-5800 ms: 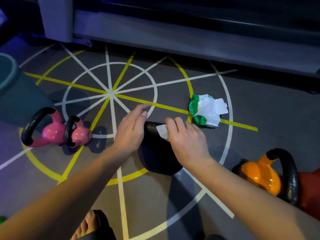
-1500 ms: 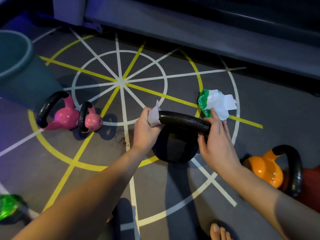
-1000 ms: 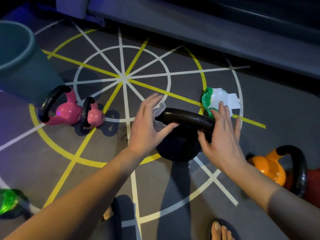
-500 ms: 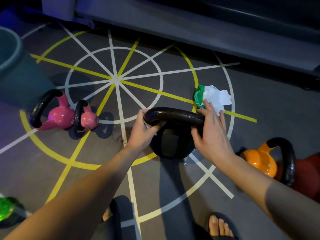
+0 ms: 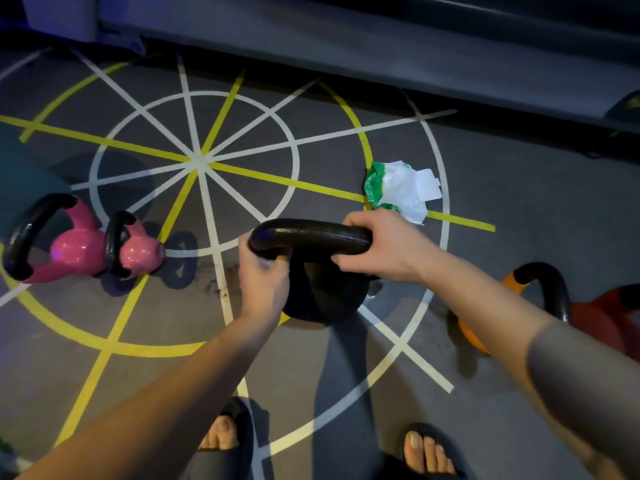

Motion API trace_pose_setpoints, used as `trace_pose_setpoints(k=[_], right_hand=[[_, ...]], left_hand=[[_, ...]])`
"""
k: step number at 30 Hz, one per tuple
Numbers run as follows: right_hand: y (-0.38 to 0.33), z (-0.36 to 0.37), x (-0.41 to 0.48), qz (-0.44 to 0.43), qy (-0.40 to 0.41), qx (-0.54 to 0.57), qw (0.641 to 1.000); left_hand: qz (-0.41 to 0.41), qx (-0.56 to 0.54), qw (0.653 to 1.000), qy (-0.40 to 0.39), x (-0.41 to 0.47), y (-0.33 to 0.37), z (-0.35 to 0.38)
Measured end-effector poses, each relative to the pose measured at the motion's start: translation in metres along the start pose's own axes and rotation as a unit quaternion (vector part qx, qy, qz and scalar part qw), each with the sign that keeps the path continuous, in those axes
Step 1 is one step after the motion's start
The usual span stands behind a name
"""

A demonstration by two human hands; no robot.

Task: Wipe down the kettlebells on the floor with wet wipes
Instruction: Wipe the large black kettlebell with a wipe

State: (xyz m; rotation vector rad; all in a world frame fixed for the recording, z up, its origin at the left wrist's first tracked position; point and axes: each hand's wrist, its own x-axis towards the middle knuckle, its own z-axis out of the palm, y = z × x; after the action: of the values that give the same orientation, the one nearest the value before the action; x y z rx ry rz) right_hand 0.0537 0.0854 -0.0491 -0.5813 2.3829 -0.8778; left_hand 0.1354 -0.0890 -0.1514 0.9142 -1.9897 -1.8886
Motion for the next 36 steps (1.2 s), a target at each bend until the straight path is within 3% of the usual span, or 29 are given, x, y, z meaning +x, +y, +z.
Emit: trace_pose_setpoints(k=[3,10,23,36], right_hand=[[0.003,0.004,-0.002,0.011,0.042,-0.087,0.995],[0.006,0.005,-0.015,0.039,0.014,-0.131,0.99],[0.044,0.002,-0.066,0.109,0.063,-0.121,0.985],[0.036,-0.001,-0.09,0.19,0.117,-0.072,0.972]], left_hand=[[0.004,0.007,1.0,0.006,-0.001,-0.001,0.001],[0.045,0.084,0.995,-0.042,0.018,-0.007,-0.001],[0.217,0.145,0.943,-0.208,0.024,0.03,0.054],[0.252,0.158,0.898,-0.324,0.036,0.042,0.094]])
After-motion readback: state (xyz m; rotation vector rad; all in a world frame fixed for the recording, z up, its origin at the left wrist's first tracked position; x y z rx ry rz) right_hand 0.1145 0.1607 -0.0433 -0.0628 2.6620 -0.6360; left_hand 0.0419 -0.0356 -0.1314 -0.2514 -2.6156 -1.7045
